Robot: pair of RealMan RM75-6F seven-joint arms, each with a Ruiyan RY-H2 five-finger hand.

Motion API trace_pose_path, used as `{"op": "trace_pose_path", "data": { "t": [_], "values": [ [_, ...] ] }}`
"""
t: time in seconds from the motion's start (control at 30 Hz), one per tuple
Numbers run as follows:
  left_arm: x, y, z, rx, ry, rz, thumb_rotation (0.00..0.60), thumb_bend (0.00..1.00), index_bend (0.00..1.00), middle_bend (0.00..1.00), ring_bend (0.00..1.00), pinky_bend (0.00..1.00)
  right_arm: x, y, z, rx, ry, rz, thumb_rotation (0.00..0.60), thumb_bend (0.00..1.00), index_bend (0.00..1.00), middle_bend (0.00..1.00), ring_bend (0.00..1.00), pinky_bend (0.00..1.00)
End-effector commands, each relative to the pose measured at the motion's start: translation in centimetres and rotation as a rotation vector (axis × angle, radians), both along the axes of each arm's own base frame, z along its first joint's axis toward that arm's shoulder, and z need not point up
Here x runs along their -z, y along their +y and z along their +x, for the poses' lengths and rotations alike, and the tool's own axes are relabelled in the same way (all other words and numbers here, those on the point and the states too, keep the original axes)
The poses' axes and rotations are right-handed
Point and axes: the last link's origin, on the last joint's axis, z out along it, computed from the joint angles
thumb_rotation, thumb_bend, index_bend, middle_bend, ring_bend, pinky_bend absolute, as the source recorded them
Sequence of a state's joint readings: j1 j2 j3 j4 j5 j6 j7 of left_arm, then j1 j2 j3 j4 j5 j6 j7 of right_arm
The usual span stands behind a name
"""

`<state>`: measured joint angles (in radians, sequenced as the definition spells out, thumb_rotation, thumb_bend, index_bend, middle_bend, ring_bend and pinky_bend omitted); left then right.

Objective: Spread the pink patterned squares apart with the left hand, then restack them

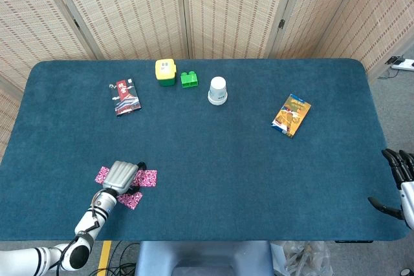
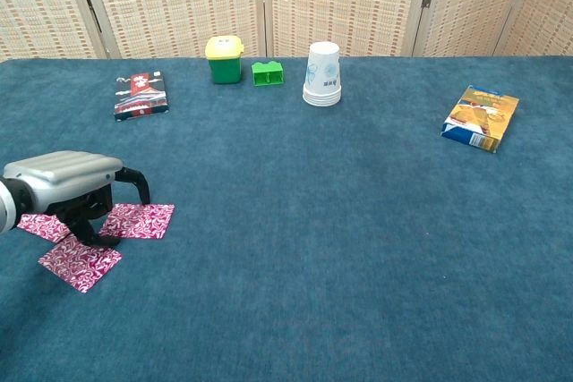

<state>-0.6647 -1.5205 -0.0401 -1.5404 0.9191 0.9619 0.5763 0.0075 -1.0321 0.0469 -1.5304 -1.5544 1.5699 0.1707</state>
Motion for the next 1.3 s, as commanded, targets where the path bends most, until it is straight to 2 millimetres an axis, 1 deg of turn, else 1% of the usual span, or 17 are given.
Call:
{"op": "trace_pose_path", "data": {
  "t": [0.03,0.47,0.87,1.3],
  "values": [
    [0.0,0.0,0.0,-0.001,0.001,-0.002,0.6,0.25,0.34,0.97,0.88,1.0,0.0,0.0,0.0,0.0,0.0,0.0,0.6,0.09,0.0,0.12,0.0,0.06],
    [0.2,0.2,0.1,-0.011,0.011,-0.008,0.6,0.25,0.32,0.97,0.88,1.0,-0.1,0.1,-0.2,0.004,-0.002,-0.004,0.6,0.09,0.0,0.12,0.0,0.06],
    [0.2,0.1,0.0,-0.004,-0.004,-0.002,0.6,0.25,0.41,0.97,0.89,1.0,-0.1,0.0,-0.2,0.003,-0.002,-0.002,0.6,0.09,0.0,0.12,0.0,0.06],
    [-1.4,-0.1,0.0,0.054,-0.01,-0.021,0.6,0.25,0.42,0.97,0.89,1.0,-0.1,0.0,-0.1,0.001,-0.002,-0.005,0.6,0.09,0.0,0.12,0.0,0.06]
  ]
}}
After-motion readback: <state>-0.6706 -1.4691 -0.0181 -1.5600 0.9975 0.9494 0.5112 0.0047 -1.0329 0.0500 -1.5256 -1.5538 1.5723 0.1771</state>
